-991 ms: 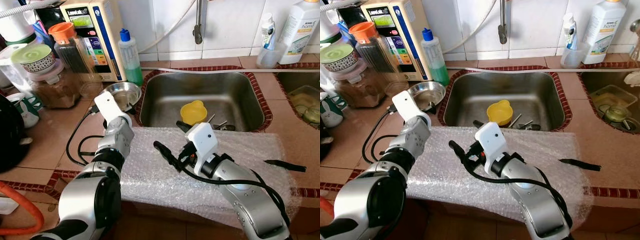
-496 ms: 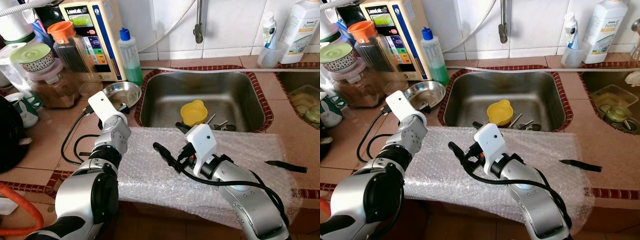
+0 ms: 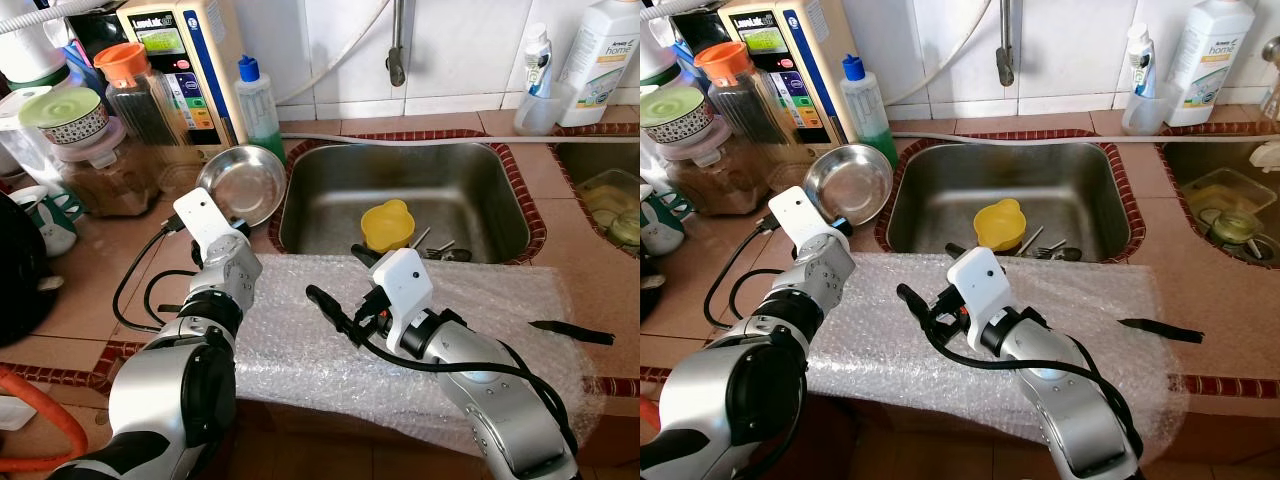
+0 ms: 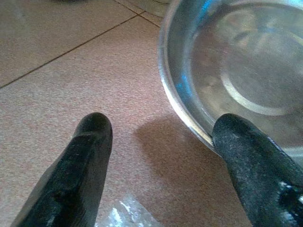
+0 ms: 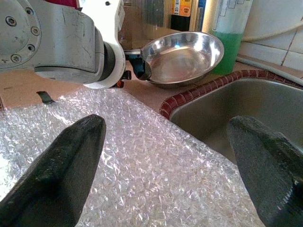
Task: Kitchen organization
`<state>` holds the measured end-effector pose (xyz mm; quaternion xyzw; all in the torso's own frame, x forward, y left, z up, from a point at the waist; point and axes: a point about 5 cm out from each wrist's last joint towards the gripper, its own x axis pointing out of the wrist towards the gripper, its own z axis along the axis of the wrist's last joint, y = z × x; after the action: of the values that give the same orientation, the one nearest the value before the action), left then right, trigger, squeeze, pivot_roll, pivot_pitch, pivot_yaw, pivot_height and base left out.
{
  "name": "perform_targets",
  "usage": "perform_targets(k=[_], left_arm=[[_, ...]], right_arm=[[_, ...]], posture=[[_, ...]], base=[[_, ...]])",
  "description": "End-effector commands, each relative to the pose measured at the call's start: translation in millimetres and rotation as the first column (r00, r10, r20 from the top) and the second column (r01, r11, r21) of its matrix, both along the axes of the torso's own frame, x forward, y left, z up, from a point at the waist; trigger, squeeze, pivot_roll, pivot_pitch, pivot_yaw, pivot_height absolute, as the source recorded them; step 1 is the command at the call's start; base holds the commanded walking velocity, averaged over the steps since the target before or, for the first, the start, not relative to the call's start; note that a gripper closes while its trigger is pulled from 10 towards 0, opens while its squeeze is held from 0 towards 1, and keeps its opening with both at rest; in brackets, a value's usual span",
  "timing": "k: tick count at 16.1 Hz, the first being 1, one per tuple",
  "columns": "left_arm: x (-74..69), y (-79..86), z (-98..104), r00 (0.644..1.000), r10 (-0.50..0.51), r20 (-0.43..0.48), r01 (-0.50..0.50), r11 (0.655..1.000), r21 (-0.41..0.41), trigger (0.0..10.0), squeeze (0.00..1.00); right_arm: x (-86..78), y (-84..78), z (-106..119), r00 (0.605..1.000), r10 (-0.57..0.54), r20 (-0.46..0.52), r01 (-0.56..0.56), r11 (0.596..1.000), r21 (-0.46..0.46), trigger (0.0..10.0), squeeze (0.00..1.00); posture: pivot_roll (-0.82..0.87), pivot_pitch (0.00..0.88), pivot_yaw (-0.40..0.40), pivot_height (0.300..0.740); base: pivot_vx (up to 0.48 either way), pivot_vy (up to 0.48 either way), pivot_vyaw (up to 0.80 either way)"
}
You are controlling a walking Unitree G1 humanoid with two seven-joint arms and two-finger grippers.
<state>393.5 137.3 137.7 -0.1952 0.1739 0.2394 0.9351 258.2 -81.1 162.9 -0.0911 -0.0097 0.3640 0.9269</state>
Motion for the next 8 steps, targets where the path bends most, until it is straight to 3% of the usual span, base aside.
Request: perform_targets(k=[1, 5, 8], left_arm=[[0.3, 7.8, 1.1, 1.0, 0.027, -0.01, -0.027, 1.0, 0.015, 0.4, 0.0], [1.1, 22.4, 7.6, 0.996, 0.083, 0.023, -0.085, 0.995, 0.06, 3.0, 0.0], [0.8, 31.8, 10.3, 0.992, 0.119, 0.034, -0.121, 0.989, 0.088, 3.1, 0.0]], right_arm=[[-2.8, 4.6, 5.1, 1.0, 0.014, 0.021, -0.014, 1.0, 0.009, 10.0, 1.0], [-2.1, 4.8, 4.6, 1.0, 0.015, 0.021, -0.015, 1.0, 0.006, 10.0, 1.0], [-1.8, 5.0, 4.6, 1.0, 0.018, 0.023, -0.018, 1.0, 0.005, 10.0, 1.0]], posture=[[-0.43, 0.092, 0.17, 0.74], [-0.42, 0.089, 0.168, 0.74], [-0.42, 0.089, 0.168, 0.74]], base=[[0.0, 0.0, 0.0], [0.0, 0.0, 0.0], [0.0, 0.0, 0.0]])
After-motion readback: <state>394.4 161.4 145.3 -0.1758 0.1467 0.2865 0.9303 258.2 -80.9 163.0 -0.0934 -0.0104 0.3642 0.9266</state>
